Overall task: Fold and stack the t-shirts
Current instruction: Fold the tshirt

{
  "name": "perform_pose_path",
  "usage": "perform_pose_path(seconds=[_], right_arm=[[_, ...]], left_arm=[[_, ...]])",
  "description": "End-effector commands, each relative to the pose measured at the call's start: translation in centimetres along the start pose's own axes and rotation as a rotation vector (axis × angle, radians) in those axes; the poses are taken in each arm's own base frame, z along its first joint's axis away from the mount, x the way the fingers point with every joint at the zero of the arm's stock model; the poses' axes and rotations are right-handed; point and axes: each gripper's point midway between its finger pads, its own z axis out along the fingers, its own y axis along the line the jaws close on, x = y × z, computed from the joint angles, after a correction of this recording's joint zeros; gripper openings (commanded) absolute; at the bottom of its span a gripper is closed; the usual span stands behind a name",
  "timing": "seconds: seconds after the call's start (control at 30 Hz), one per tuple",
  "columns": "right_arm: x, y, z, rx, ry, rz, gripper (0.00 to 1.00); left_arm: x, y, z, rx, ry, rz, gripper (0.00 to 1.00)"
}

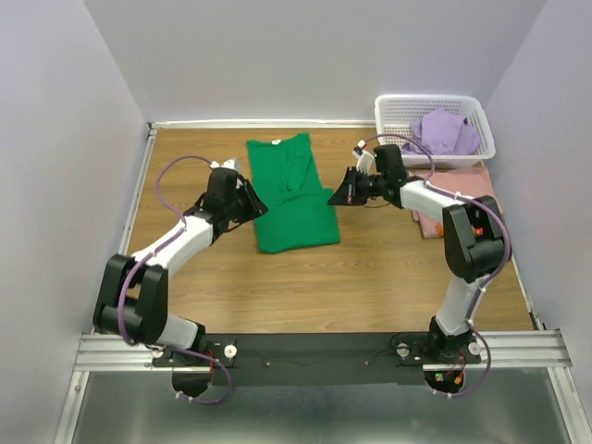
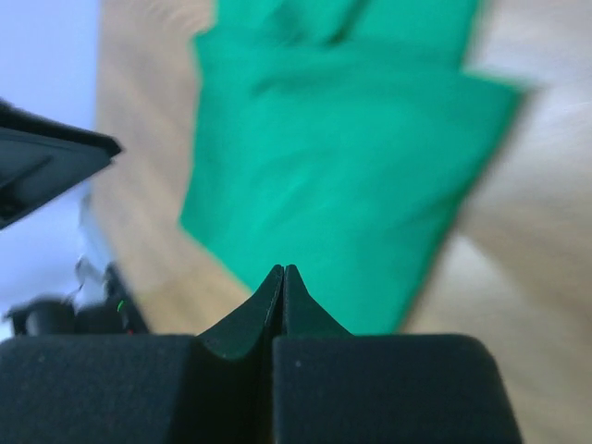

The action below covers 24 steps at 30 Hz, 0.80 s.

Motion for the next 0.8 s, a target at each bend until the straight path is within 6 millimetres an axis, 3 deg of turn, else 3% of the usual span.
perform_pose_path(seconds=[0.0,0.07,0.13,0.3,0.43,0.57,0.77], right_arm=[[4.1,4.2,0.3,-0.149,0.06,0.003,0.07],[6.5,3.6,0.8,-0.15,0.097,0.019,0.06],[7.7,2.7,1.0,-0.14,0.1,0.031,0.05],[11.2,-1.5,1.8,-0.057,0.16,0.084,0.01],[12.1,-4.5,1.5,0.017,0.147,0.145,0.01],[11.7,-4.9,0.4,0.018,0.126,0.168,0.01],[11.5,-2.9,-0.9,-0.029,0.127,0.163,0.01]], left_arm=[[5.0,-0.4,-2.0,0.014,0.072,0.03,0.38],[7.2,0.5,-1.9,0.001,0.108,0.009,0.32],[8.7,2.1,-1.6,-0.035,0.133,-0.01,0.28],[10.5,5.2,-0.6,-0.137,0.158,-0.068,0.2],[12.1,6.5,-0.2,-0.188,0.218,-0.081,0.19],[13.0,8.4,-0.6,-0.255,0.251,-0.112,0.17],[11.2,8.8,-2.3,-0.298,0.193,-0.11,0.17]])
